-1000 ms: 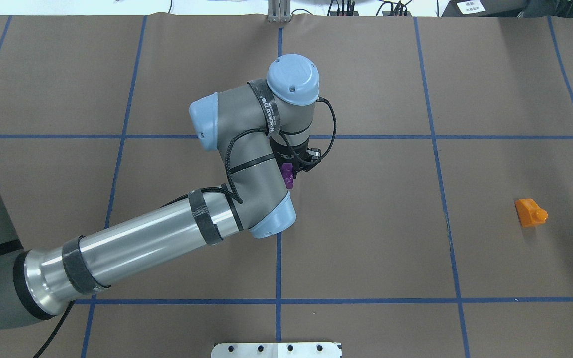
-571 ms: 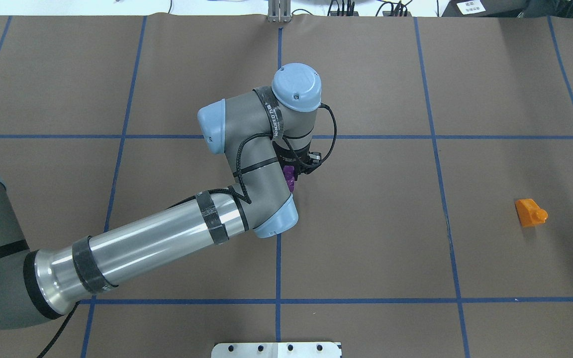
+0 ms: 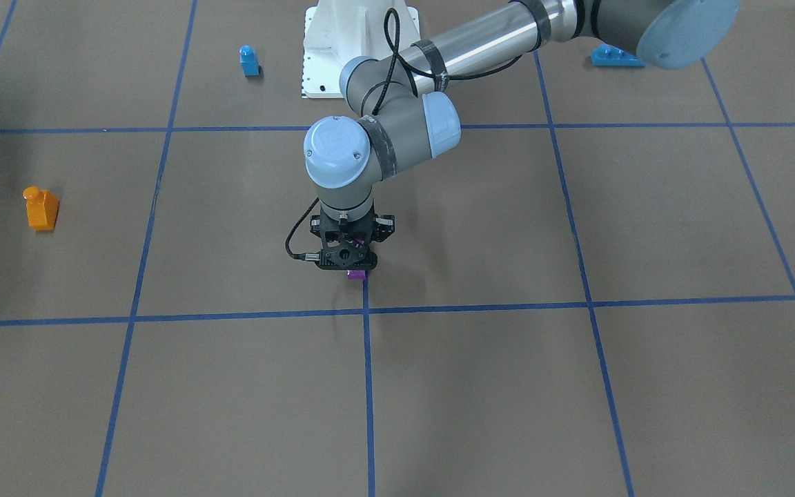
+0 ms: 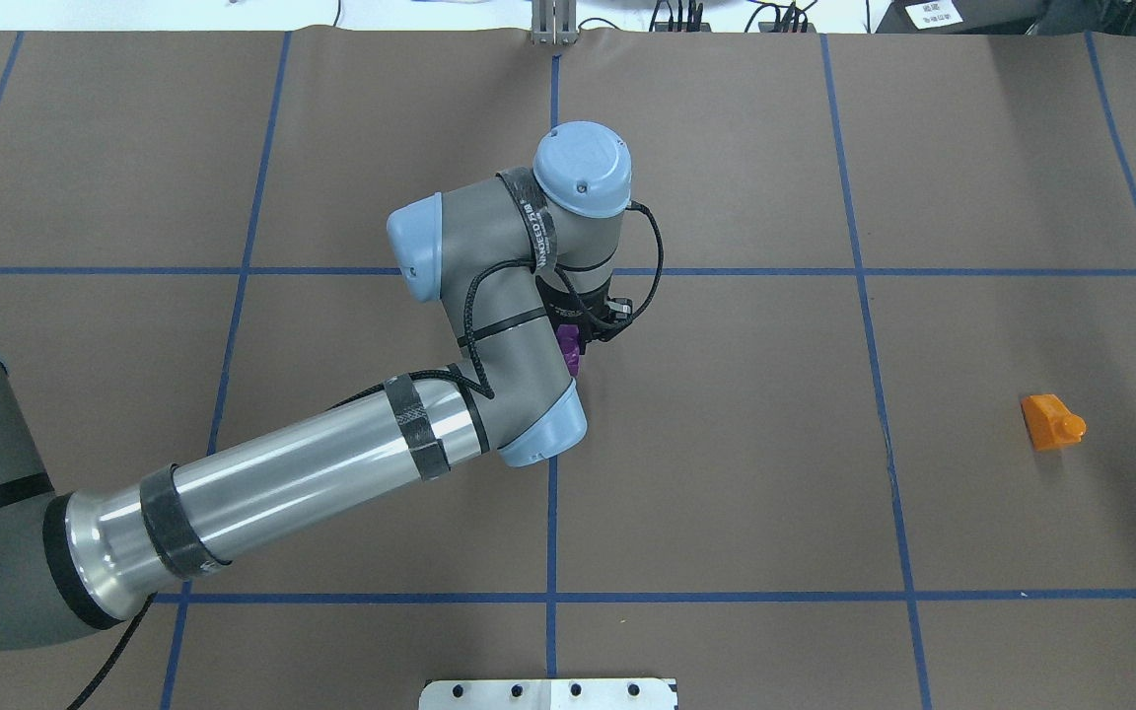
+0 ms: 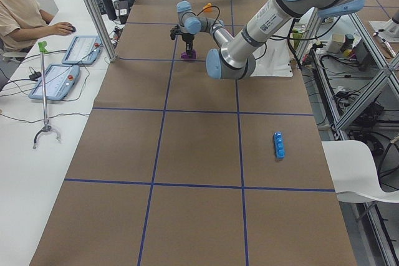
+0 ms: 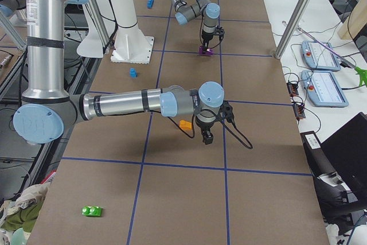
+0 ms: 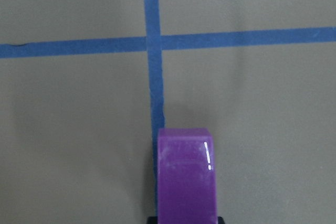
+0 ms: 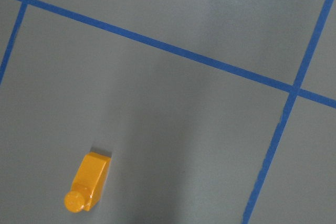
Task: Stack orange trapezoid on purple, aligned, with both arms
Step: 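Lower the purple block onto the table center with the left gripper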
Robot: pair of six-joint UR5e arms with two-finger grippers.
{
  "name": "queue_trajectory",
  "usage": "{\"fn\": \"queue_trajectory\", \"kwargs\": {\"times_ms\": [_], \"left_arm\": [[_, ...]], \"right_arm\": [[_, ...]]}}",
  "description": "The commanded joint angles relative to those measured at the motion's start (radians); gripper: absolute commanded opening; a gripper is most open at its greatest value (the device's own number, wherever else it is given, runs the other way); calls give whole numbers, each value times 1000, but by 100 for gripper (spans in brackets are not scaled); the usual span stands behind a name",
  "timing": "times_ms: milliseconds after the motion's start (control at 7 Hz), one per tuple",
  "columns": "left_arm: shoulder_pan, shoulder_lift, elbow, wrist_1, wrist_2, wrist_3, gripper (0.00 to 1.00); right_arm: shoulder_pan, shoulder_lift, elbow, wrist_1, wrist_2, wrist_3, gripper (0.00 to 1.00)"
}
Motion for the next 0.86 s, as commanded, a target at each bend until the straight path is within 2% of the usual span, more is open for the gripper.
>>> {"fn": "queue_trajectory", "kwargs": {"times_ms": [0,714], "left_arm": [[-5,2,2,-1,0,12,0],[-4,12,0,-1,-8,9,0]], "right_arm": [[-2,0,0,1,0,0,100],[-10,0,0,0,0,0,100]]}}
